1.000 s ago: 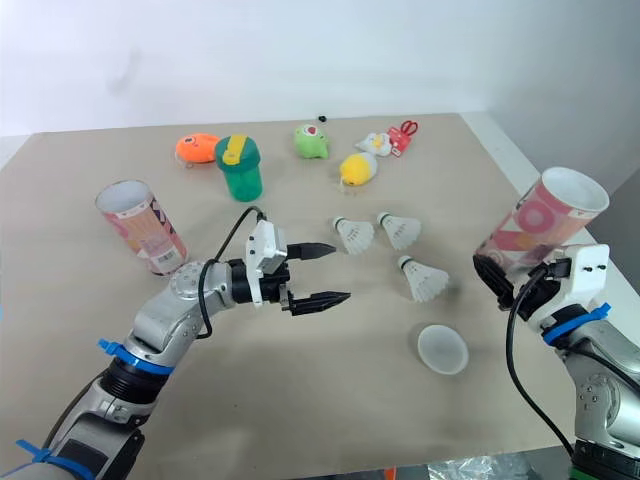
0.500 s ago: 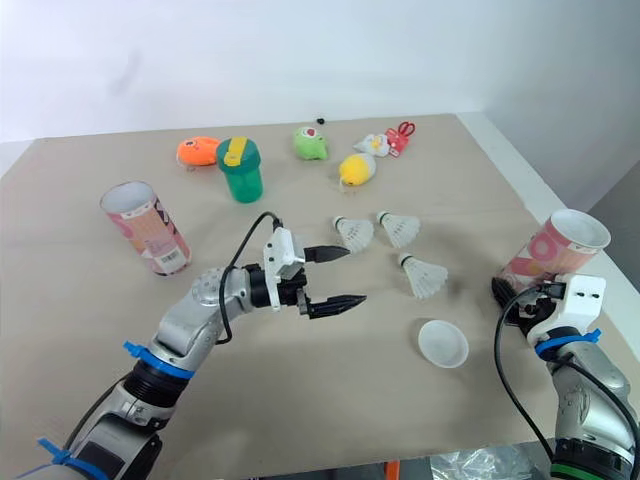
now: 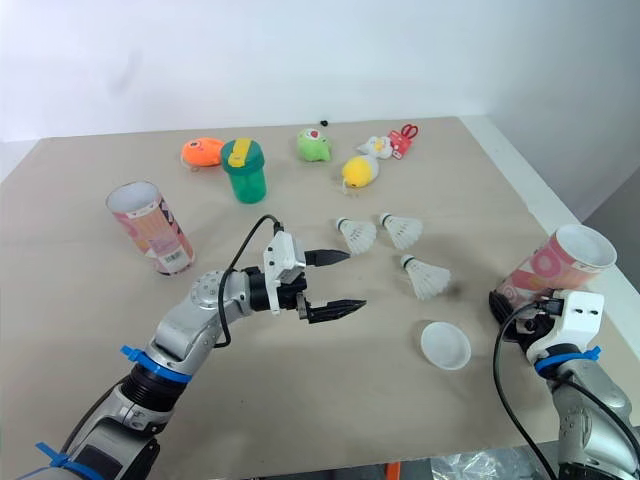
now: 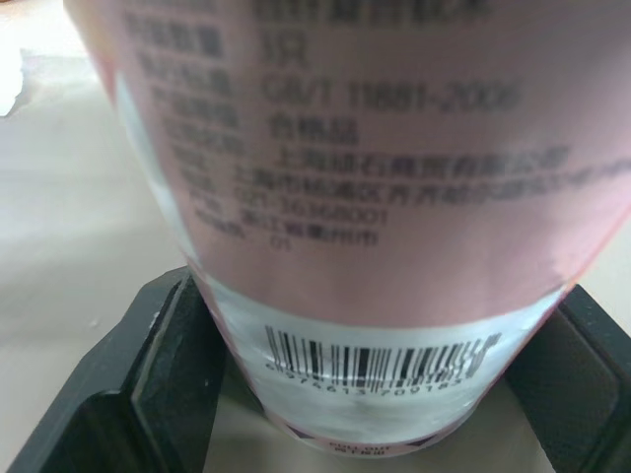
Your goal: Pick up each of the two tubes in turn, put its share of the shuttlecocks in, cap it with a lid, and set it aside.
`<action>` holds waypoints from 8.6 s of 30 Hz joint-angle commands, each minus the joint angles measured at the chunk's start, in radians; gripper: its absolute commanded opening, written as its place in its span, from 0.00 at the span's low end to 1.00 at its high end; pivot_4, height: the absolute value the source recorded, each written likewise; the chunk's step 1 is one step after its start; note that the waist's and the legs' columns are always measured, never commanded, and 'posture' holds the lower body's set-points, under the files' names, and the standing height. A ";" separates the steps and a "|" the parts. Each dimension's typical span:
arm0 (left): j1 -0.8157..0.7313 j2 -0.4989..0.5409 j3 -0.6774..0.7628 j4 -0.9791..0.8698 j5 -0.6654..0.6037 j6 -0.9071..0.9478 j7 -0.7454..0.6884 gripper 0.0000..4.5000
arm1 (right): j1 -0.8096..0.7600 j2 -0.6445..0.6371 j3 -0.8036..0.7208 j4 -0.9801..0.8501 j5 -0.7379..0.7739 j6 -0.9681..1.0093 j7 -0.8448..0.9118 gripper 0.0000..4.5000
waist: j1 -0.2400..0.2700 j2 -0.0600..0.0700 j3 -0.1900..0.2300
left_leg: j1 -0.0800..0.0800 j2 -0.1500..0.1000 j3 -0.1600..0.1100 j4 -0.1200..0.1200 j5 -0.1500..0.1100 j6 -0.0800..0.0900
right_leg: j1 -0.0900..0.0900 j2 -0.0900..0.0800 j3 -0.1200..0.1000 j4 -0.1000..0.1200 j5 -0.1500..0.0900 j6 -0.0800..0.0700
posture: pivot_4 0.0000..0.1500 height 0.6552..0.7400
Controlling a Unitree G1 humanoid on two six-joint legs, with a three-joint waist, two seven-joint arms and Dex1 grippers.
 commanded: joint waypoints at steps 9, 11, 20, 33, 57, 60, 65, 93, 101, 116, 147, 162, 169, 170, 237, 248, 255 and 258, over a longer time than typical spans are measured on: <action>-0.018 -0.004 0.004 -0.015 -0.004 -0.007 -0.022 1.00 | 0.115 -0.014 0.014 -0.054 0.002 0.166 -0.034 0.94 | 0.001 -0.011 -0.004 | 0.000 -0.001 -0.004 0.000 0.000 0.000 | 0.002 0.001 -0.001 0.000 -0.003 -0.003 | 1.00 1.00; -0.019 -0.006 0.005 -0.013 -0.003 -0.007 -0.023 1.00 | 0.090 -0.010 0.004 -0.062 0.009 0.151 -0.047 0.94 | 0.001 -0.013 -0.005 | 0.000 -0.001 -0.004 0.000 0.000 0.000 | 0.002 0.001 -0.001 0.000 -0.004 -0.005 | 1.00 1.00; -0.019 -0.006 0.009 -0.008 -0.001 -0.011 -0.022 1.00 | -0.014 -0.009 -0.017 -0.022 -0.006 0.051 -0.069 0.94 | -0.002 -0.012 -0.004 | 0.000 -0.003 -0.001 0.001 0.000 0.000 | 0.002 0.000 0.004 0.000 -0.003 -0.003 | 1.00 1.00; -0.026 -0.004 0.014 0.000 0.004 -0.015 -0.021 1.00 | -0.329 -0.065 0.091 0.256 -0.087 -0.025 -0.050 0.94 | -0.005 -0.003 -0.001 | 0.000 -0.004 0.001 -0.001 0.000 0.000 | 0.000 0.000 0.007 0.000 -0.001 0.003 | 1.00 1.00; -0.008 0.004 0.007 -0.023 0.003 -0.009 0.000 1.00 | -0.287 -0.132 0.157 0.302 -0.120 0.341 -0.055 0.94 | 0.006 -0.010 -0.006 | -0.007 -0.006 -0.006 -0.001 -0.001 0.002 | 0.005 -0.001 0.002 -0.015 0.000 0.008 | 1.00 1.00; -0.010 0.003 0.007 -0.021 0.002 -0.009 -0.002 1.00 | -0.246 -0.122 0.149 0.259 -0.106 0.373 -0.060 0.94 | 0.006 -0.012 -0.008 | -0.007 -0.006 -0.007 -0.001 -0.001 0.002 | 0.005 -0.001 0.002 -0.015 0.000 0.008 | 1.00 1.00; -0.007 0.004 0.005 -0.020 0.001 -0.009 -0.008 1.00 | -0.172 -0.108 0.154 0.193 -0.087 0.440 -0.053 0.94 | 0.008 -0.022 -0.015 | -0.007 -0.005 -0.008 0.000 -0.001 0.002 | 0.006 -0.001 0.000 -0.015 0.000 0.007 | 1.00 1.00; -0.014 0.001 0.003 -0.008 -0.001 0.001 -0.034 1.00 | 0.049 -0.102 0.144 0.020 -0.028 0.560 -0.023 0.94 | 0.025 -0.037 -0.037 | 0.003 -0.001 -0.019 -0.002 -0.010 0.002 | 0.020 0.000 -0.012 -0.016 -0.013 -0.002 | 1.00 1.00; -0.020 0.000 0.006 -0.003 0.001 -0.001 -0.041 1.00 | 0.098 -0.081 0.114 -0.064 -0.022 0.529 -0.028 0.94 | 0.026 -0.038 -0.038 | 0.003 -0.001 -0.020 -0.002 -0.012 -0.001 | 0.022 0.000 -0.014 -0.016 -0.015 -0.003 | 1.00 1.00; 0.057 0.023 0.060 -0.001 -0.004 -0.035 0.000 1.00 | 0.305 0.086 -0.124 -0.390 0.164 0.110 0.153 0.94 | 0.024 -0.011 -0.027 | 0.002 -0.002 -0.018 -0.002 -0.020 0.000 | 0.019 -0.001 -0.011 -0.015 -0.022 -0.001 | 1.00 1.00; 0.600 -0.058 0.487 -0.141 0.218 -0.263 0.731 1.00 | -0.412 -0.022 0.665 -0.421 0.024 0.014 0.390 0.94 | 0.025 -0.004 -0.014 | -0.013 -0.014 -0.012 0.008 -0.017 0.003 | 0.005 -0.017 -0.003 -0.014 -0.012 0.011 | 1.00 1.00; 0.223 0.032 0.505 0.288 0.148 -0.208 0.634 1.00 | -0.379 0.039 0.668 -0.433 -0.014 0.033 0.341 0.94 | 0.023 -0.002 -0.015 | -0.011 -0.014 -0.014 0.008 -0.004 0.004 | 0.007 -0.013 -0.009 -0.011 -0.003 0.011 | 1.00 1.00; 0.219 0.027 0.508 0.328 0.140 -0.240 0.626 0.88 | -0.360 0.044 0.663 -0.461 -0.008 0.051 0.317 1.00 | 0.022 -0.002 -0.015 | -0.010 -0.014 -0.013 0.008 0.001 0.006 | 0.007 -0.013 -0.009 -0.011 0.002 0.010 | 1.00 1.00; 0.222 0.028 0.505 0.330 0.143 -0.252 0.624 0.88 | -0.357 0.044 0.663 -0.462 -0.008 0.051 0.314 1.00 | 0.022 -0.002 -0.016 | -0.010 -0.014 -0.013 0.008 0.001 0.006 | 0.007 -0.013 -0.009 -0.011 0.002 0.010 | 1.00 1.00; 0.088 0.885 0.164 0.020 0.199 -0.005 -0.534 0.70 | -0.660 0.129 0.902 -0.370 -0.132 0.097 0.345 0.01 | -0.002 -0.005 -0.004 | -0.015 -0.012 -0.011 -0.001 0.006 0.001 | -0.009 -0.012 -0.008 0.003 -0.005 0.002 | 1.00 1.00; 0.061 0.860 0.147 0.044 0.217 -0.008 -0.540 0.70 | -0.697 0.193 0.907 -0.404 -0.080 0.176 0.388 0.33 | 0.002 -0.005 -0.004 | -0.016 -0.013 -0.013 0.000 0.007 0.001 | -0.008 -0.014 -0.009 0.004 -0.005 0.003 | 1.00 1.00; 0.060 0.844 0.141 0.054 0.230 -0.016 -0.543 0.70 | -0.466 0.177 0.684 -0.611 -0.063 0.196 0.187 0.90 | 0.007 -0.004 -0.004 | -0.015 -0.013 -0.015 0.000 0.007 0.001 | -0.006 -0.015 -0.010 0.004 -0.007 0.005 | 1.00 1.00; 0.059 0.836 0.130 0.055 0.235 -0.022 -0.551 0.70 | -0.306 0.180 0.577 -0.677 -0.178 0.097 0.050 0.99 | 0.013 -0.004 -0.005 | -0.014 -0.013 -0.016 0.001 0.006 0.001 | -0.003 -0.016 -0.013 0.003 -0.009 0.005 | 1.00 1.00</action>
